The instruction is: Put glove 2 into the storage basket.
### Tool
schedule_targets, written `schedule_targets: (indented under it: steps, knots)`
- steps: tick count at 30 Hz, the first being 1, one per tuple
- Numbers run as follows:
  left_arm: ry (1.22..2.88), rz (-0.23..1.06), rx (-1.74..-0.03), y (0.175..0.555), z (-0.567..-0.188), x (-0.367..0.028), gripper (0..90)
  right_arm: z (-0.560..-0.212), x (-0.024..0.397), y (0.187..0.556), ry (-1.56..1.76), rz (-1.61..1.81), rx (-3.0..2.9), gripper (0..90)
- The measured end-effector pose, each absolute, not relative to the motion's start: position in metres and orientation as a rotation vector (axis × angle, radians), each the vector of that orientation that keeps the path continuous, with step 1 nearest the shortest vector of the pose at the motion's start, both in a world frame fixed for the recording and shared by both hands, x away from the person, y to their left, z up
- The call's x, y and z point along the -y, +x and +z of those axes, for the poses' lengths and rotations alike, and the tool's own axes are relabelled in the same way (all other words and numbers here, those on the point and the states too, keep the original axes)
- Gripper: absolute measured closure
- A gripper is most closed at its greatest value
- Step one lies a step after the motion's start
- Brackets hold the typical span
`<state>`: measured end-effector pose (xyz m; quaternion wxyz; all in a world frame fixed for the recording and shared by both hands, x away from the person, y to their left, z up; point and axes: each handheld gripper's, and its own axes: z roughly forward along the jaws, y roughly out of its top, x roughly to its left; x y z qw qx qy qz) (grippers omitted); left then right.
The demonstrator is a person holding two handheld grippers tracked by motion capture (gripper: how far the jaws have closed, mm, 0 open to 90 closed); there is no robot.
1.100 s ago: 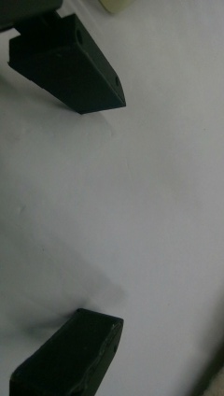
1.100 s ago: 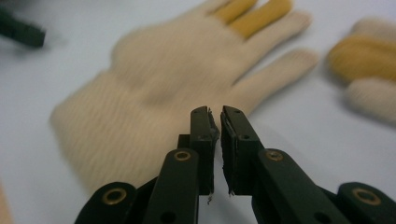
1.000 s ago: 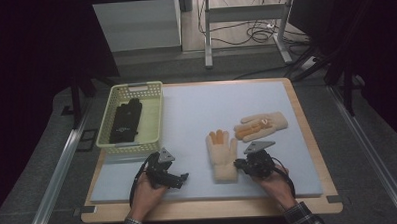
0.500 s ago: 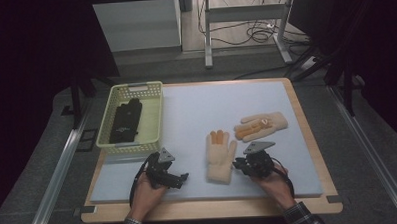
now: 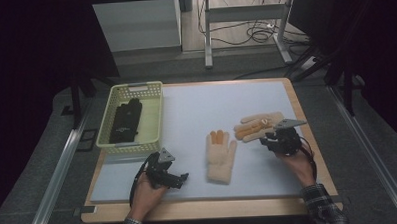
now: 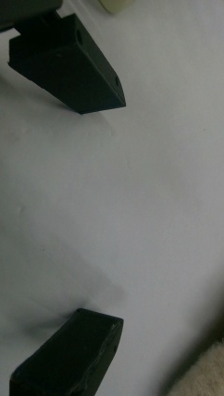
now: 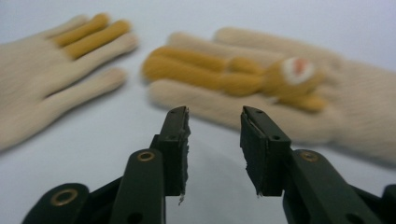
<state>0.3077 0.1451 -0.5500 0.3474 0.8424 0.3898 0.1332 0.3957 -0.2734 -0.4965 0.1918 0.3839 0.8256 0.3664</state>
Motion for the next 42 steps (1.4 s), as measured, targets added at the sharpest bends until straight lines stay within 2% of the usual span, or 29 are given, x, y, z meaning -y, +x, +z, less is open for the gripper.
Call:
schedule_targets:
  steps: [5, 11, 17, 32, 42]
  knots:
    - [2.184, 0.345, -1.011, 0.308, -0.550, -0.145, 0.1, -0.492, 0.284, 0.418, 1.100, 1.002, -2.265, 56.8]
    - [2.188, 0.345, -1.009, 0.308, -0.550, -0.145, 0.2, -0.489, 0.294, 0.441, 1.187, 0.979, -2.231, 78.7]
    - [2.188, 0.344, -1.009, 0.308, -0.550, -0.145, 0.1, -0.490, 0.301, 0.466, 1.259, 0.955, -2.165, 87.3]
    - [2.188, 0.345, -1.009, 0.308, -0.550, -0.145, 0.2, -0.508, 0.296, 0.522, 1.347, 0.851, -2.085, 87.9]
    - [2.189, 0.345, -1.009, 0.308, -0.550, -0.145, 0.1, -0.512, 0.304, 0.512, 1.343, 0.853, -2.150, 87.8]
